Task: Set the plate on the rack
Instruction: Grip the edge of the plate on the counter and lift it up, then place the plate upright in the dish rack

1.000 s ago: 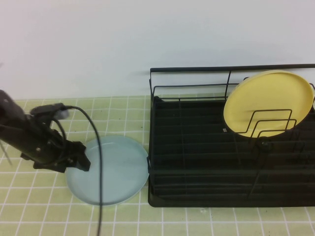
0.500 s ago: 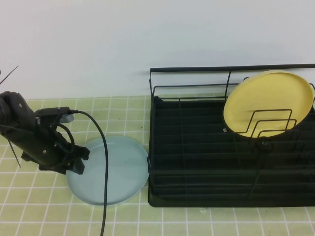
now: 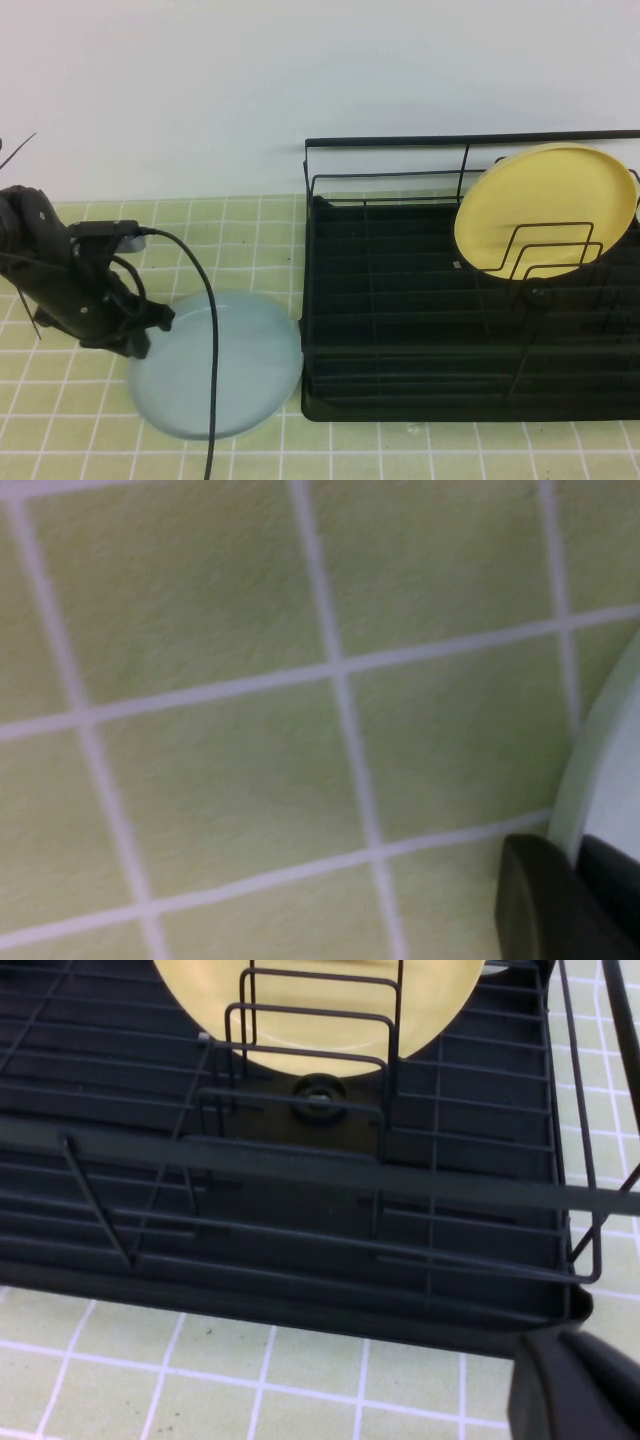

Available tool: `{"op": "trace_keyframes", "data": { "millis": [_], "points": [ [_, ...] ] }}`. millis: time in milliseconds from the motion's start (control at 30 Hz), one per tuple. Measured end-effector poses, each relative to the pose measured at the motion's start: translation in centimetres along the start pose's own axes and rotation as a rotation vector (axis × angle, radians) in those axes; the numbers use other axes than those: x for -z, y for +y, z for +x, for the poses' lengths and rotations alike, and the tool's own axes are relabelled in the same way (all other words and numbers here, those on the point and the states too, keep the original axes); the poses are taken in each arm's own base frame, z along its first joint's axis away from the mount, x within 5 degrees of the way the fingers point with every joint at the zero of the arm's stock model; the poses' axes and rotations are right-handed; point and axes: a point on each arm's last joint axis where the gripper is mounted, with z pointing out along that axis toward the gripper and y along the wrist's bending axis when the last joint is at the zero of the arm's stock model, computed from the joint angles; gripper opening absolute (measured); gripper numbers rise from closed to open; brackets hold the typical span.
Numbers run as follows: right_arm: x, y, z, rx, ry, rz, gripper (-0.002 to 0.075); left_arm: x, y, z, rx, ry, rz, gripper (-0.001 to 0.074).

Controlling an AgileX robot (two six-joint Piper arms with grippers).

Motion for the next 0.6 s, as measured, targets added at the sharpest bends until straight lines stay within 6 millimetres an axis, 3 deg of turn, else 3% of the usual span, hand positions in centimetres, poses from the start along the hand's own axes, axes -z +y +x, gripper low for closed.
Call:
{"op": "trace_keyframes", "data": {
  "millis": [133,367,600],
  "points": [
    [0.0,0.1,0.0,-0.019,-0.003,-0.007,0.0001,1.8,0.8,-0.3,0.029,-0.045,-0.029,0.0000],
    [0.1,0.4,-0.3,-0.099,-0.022,-0.041,0.0001,8.5,2.7,-0.4,0.119,-0.228,-0.041,0.0000],
    [0.7,1.8,-2.0,-0.175,-0.095,-0.213,0.0001,15.9,0.2,0.0,0.078,-0.491,0.080,0.0001]
  ]
}}
